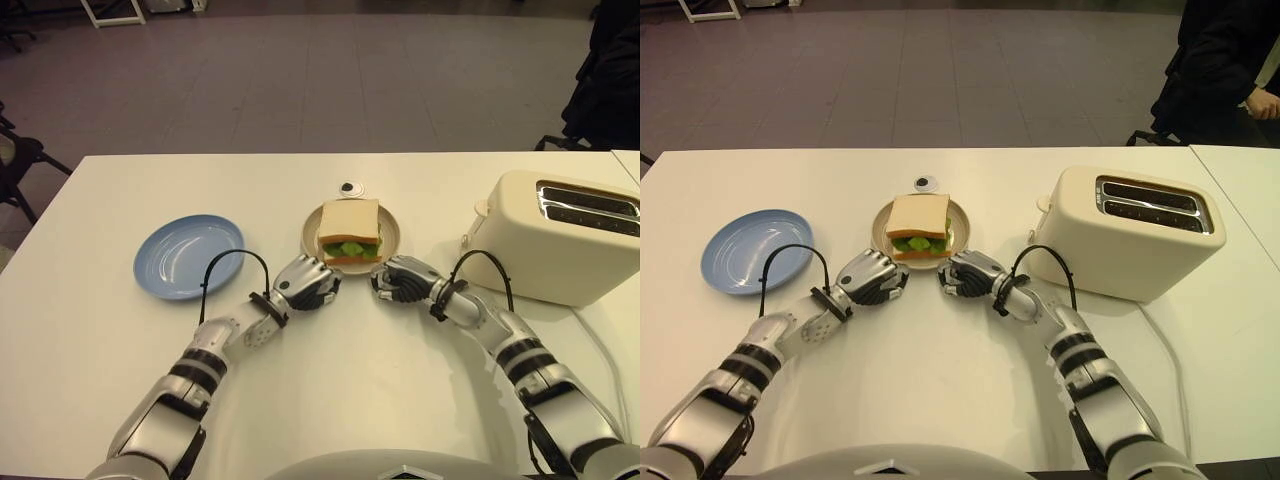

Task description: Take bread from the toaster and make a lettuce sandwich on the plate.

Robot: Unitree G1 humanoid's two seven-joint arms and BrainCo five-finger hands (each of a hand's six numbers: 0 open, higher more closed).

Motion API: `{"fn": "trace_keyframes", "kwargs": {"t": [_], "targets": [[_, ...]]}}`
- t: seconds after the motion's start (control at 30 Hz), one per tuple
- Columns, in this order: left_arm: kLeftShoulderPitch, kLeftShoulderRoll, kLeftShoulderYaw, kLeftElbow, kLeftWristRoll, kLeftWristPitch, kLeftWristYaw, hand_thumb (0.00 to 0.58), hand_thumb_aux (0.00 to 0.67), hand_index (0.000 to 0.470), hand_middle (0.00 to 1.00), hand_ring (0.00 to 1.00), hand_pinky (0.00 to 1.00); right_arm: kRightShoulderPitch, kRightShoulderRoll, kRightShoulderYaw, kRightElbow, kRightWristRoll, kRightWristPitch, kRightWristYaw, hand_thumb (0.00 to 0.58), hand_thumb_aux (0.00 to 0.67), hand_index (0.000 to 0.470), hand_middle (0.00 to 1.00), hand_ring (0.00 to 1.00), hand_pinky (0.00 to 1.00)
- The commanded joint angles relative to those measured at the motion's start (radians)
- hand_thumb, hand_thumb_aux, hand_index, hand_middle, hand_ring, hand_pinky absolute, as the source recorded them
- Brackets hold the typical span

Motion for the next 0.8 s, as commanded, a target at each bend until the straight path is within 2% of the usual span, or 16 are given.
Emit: {"fn": "trace_keyframes", "kwargs": {"t": [0.03,0.07,0.1,0.13,0.17,0.2,0.23,0.27,0.3,0.33,0.37,0.4,0.43,0.5,0.67,0.8], "targets": [[0.028,0.038,-0.057,0.03,0.029,-0.031,0.056,0.58,0.67,0.47,1.0,1.0,1.0,0.008,-0.043,0.014,-0.019,-0.029,-0.064,-0.06,0.575,0.607,0.426,1.0,1.0,1.0],[0.071,0.063,-0.048,-0.042,0.015,-0.041,0.062,0.58,0.67,0.47,1.0,1.0,1.0,0.046,-0.072,-0.003,-0.101,-0.017,-0.097,-0.069,0.562,0.552,0.387,1.0,1.0,1.0],[0.156,0.106,-0.023,-0.183,-0.011,-0.045,0.047,0.58,0.67,0.47,1.0,1.0,1.0,0.109,-0.112,-0.031,-0.222,0.034,-0.129,-0.049,0.478,0.389,0.273,0.99,0.99,0.99],[0.284,0.164,0.027,-0.387,-0.037,-0.038,0.02,0.555,0.531,0.372,0.95,0.95,0.95,0.203,-0.174,-0.069,-0.386,0.15,-0.142,0.007,0.036,0.021,0.015,0.99,0.99,0.99],[0.397,0.209,0.079,-0.561,-0.062,-0.028,-0.006,0.516,0.447,0.313,0.57,0.57,0.57,0.285,-0.232,-0.1,-0.526,0.254,-0.145,0.056,0.0,0.0,0.0,0.98,0.98,0.98],[0.516,0.238,0.147,-0.725,-0.111,-0.017,-0.034,0.466,0.373,0.262,0.28,0.28,0.28,0.369,-0.294,-0.122,-0.657,0.392,-0.132,0.109,0.0,0.0,0.0,0.96,0.96,0.96],[0.627,0.242,0.211,-0.863,-0.199,-0.007,-0.06,0.41,0.307,0.216,0.08,0.08,0.08,0.447,-0.352,-0.131,-0.762,0.545,-0.114,0.155,0.0,0.0,0.0,0.92,0.92,0.92],[0.711,0.232,0.247,-0.952,-0.341,-0.009,-0.074,0.248,0.163,0.114,0.0,0.0,0.0,0.507,-0.383,-0.14,-0.824,0.663,-0.101,0.181,0.0,0.0,0.0,0.77,0.77,0.77],[0.761,0.213,0.251,-1.008,-0.507,-0.016,-0.082,0.062,0.037,0.026,0.0,0.0,0.0,0.545,-0.387,-0.144,-0.852,0.773,-0.077,0.212,0.0,0.0,0.0,0.62,0.62,0.62],[0.77,0.185,0.229,-1.02,-0.683,-0.033,-0.087,0.0,0.0,0.0,0.0,0.0,0.0,0.563,-0.355,-0.141,-0.852,0.864,-0.047,0.23,0.0,0.0,0.0,0.38,0.38,0.38],[0.754,0.151,0.208,-1.009,-0.811,-0.027,-0.108,0.0,0.0,0.0,0.0,0.0,0.0,0.567,-0.309,-0.127,-0.848,0.926,-0.031,0.24,0.0,0.0,0.0,0.06,0.06,0.06],[0.732,0.123,0.196,-0.994,-0.869,-0.012,-0.131,0.0,0.0,0.0,0.0,0.0,0.0,0.564,-0.265,-0.108,-0.845,0.991,-0.026,0.257,0.0,0.0,0.0,0.0,0.0,0.0],[0.712,0.096,0.179,-0.989,-0.928,0.019,-0.165,0.0,0.0,0.0,0.0,0.0,0.0,0.551,-0.211,-0.094,-0.835,1.045,-0.011,0.269,0.0,0.0,0.0,0.0,0.0,0.0],[0.715,0.07,0.157,-0.997,-0.969,0.056,-0.21,0.0,0.0,0.0,0.0,0.0,0.0,0.536,-0.177,-0.079,-0.84,1.102,0.004,0.323,0.0,0.0,0.0,0.0,0.0,0.0],[0.763,0.028,0.139,-1.021,-1.095,0.055,-0.341,0.0,0.0,0.0,0.0,0.0,0.0,0.569,-0.155,-0.171,-0.874,1.322,0.102,0.476,0.0,0.0,0.0,0.0,0.0,0.0],[0.771,-0.004,0.18,-1.005,-1.166,0.067,-0.438,0.0,0.0,0.0,0.0,0.0,0.0,0.589,-0.131,-0.241,-0.884,1.401,0.181,0.567,0.0,0.0,0.0,0.0,0.0,0.0]]}}
